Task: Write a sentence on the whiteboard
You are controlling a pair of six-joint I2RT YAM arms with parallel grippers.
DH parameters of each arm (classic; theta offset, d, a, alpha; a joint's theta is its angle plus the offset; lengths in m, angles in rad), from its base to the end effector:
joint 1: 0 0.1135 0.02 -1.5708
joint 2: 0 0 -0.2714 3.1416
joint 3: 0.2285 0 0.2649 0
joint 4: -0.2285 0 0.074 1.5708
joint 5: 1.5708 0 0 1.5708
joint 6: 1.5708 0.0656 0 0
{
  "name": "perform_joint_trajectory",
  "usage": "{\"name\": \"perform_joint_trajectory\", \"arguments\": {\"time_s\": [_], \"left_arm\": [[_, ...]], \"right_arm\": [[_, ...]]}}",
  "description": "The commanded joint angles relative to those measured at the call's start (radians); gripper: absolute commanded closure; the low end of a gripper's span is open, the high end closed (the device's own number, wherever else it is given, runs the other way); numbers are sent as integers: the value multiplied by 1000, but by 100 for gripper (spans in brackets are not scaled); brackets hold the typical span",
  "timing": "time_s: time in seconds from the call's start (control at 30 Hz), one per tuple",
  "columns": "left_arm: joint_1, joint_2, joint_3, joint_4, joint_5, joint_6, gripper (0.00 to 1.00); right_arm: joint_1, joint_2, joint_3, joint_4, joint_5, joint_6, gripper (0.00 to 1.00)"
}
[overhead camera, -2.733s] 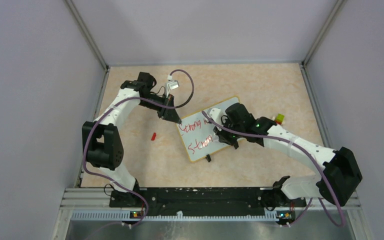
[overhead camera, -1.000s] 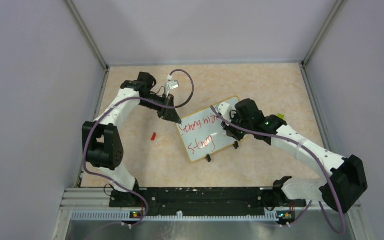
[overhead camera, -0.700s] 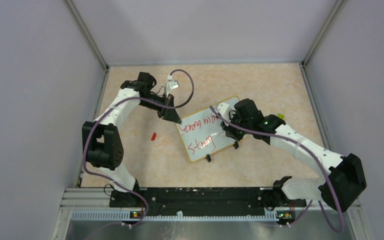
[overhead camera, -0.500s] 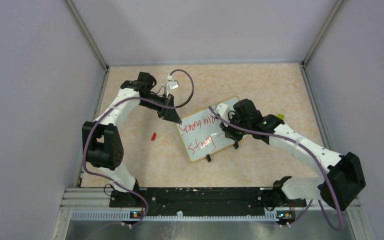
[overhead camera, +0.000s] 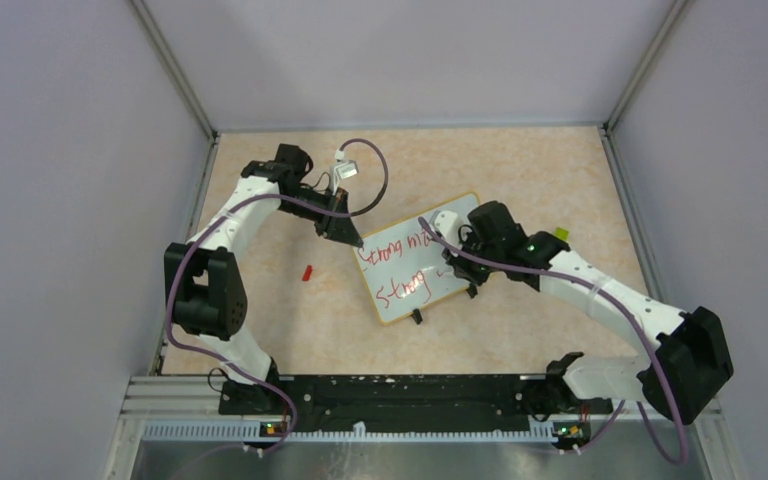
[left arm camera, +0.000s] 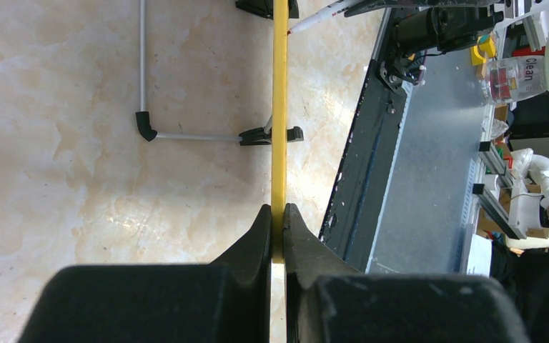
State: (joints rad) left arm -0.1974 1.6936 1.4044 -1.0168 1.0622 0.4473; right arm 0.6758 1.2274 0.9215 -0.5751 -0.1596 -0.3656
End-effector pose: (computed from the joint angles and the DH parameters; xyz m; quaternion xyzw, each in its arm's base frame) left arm 0.3274 -0.1239 0.2645 0.3342 0.7895 -0.4840 0.1755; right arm 0.2127 0.1839 0.2415 -0.4901 0.8004 0.1262 0.3214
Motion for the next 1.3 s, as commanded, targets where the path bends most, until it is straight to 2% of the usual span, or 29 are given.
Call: {"name": "perform_joint_trajectory", "arguments": {"time_s": [0.0, 0.33, 0.83, 1.27], "left_arm": [[-2, 7, 24, 6, -1, 11, 100], [-2, 7, 25, 6, -1, 10, 100], [-2, 7, 26, 6, -4, 10, 100], [-2, 2, 25, 6, -2, 7, 100]], "right_arm": [[-15, -35, -6, 16, 30, -16, 100], [-11, -11, -30, 15, -24, -7, 100], [38, 11, 66, 23, -53, 29, 100], [-64, -63, 19, -20, -29, -4, 100]]}}
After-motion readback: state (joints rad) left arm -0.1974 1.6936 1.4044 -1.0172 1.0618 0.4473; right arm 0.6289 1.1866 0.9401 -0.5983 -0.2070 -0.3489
